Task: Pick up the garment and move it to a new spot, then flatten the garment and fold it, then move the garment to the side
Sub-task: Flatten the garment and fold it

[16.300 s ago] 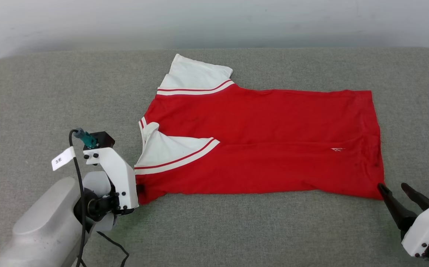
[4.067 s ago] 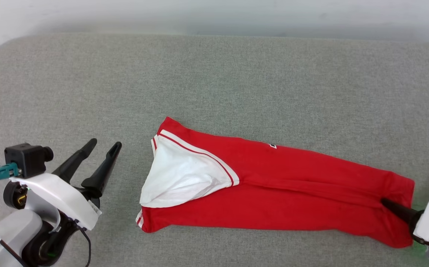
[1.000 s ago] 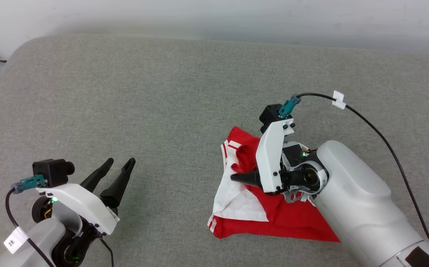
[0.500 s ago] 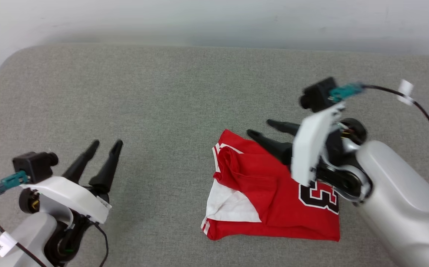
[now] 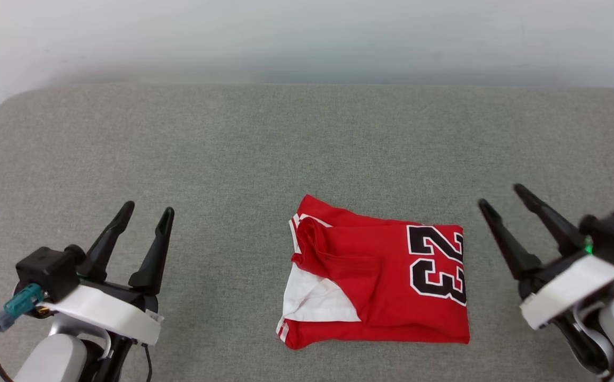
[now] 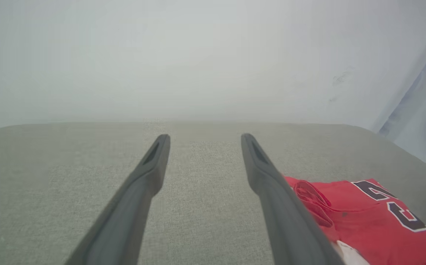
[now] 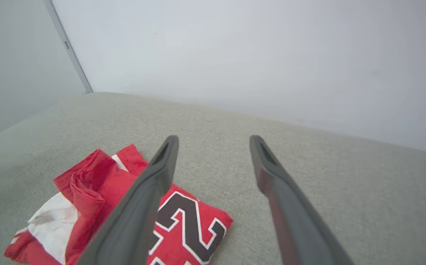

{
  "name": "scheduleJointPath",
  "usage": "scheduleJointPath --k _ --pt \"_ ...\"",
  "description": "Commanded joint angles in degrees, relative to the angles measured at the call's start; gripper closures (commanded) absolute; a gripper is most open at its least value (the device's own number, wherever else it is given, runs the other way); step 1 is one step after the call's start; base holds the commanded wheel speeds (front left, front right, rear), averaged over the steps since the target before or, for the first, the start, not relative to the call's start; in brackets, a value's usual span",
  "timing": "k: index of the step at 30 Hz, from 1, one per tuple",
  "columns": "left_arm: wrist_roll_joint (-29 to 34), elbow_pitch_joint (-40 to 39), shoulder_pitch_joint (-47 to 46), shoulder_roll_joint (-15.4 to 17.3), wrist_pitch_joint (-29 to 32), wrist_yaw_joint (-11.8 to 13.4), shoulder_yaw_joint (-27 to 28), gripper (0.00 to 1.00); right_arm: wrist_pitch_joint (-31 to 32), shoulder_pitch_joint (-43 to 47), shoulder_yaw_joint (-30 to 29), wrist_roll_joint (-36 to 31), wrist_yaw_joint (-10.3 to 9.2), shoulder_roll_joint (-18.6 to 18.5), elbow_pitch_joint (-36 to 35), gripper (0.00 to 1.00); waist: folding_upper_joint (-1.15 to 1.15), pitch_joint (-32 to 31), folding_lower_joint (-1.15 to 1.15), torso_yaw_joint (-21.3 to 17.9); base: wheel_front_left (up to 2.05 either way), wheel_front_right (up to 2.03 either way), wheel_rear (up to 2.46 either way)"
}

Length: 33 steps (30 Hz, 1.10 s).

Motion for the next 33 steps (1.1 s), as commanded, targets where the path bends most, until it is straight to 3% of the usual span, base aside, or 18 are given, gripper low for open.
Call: scheduleJointPath --k 1,2,5,11,15,21,33 --pt "2.71 -1.06 1.07 -0.96 -0.37 -0.35 1.57 0.0 -0.73 3.14 -2.88 -1.35 -0.05 0.74 -0.34 0.0 0.0 -0.56 0.0 -0.14 0.0 0.0 0.0" --pt "2.71 -1.06 1.07 -0.96 -0.37 -0.35 1.57 0.0 -0.73 3.14 -2.88 -1.35 -0.05 0.74 -0.34 0.0 0.0 -0.56 0.0 -0.14 0.0 0.0 0.0" --pt "7.67 -3.19 3.48 -2.73 -0.37 -0.86 3.99 0.0 -0.94 8.85 -10.6 -6.59 -0.05 2.69 -4.84 0.0 0.0 -1.13 0.0 -0.43 0.0 0.0 0.0" --pt "14.39 -6.91 8.86 -5.93 -0.35 -1.22 8.11 0.0 -0.91 21.35 -23.27 -14.76 -0.05 9.43 -15.06 0.0 0.0 -2.95 0.0 -1.44 0.0 0.0 0.0" --pt "18.59 -9.76 12.16 -6.89 -0.32 -1.27 9.02 0.0 -0.91 27.66 -28.49 -17.79 -0.05 13.55 -19.33 0.0 0.0 -4.2 0.0 -2.34 0.0 0.0 0.0" --pt "21.8 -13.11 17.22 -8.57 -0.31 -1.28 11.5 0.0 -0.91 33.46 -32.85 -19.52 -0.05 17.29 -22.36 0.0 0.0 -5.7 0.0 -3.5 0.0 0.0 0.0" --pt "22.92 -14.43 21.93 -9.76 -0.32 -1.3 14.43 0.0 -0.92 35.55 -34.22 -20.04 -0.05 18.74 -23.07 0.0 0.0 -5.99 0.0 -3.7 0.0 0.0 0.0"
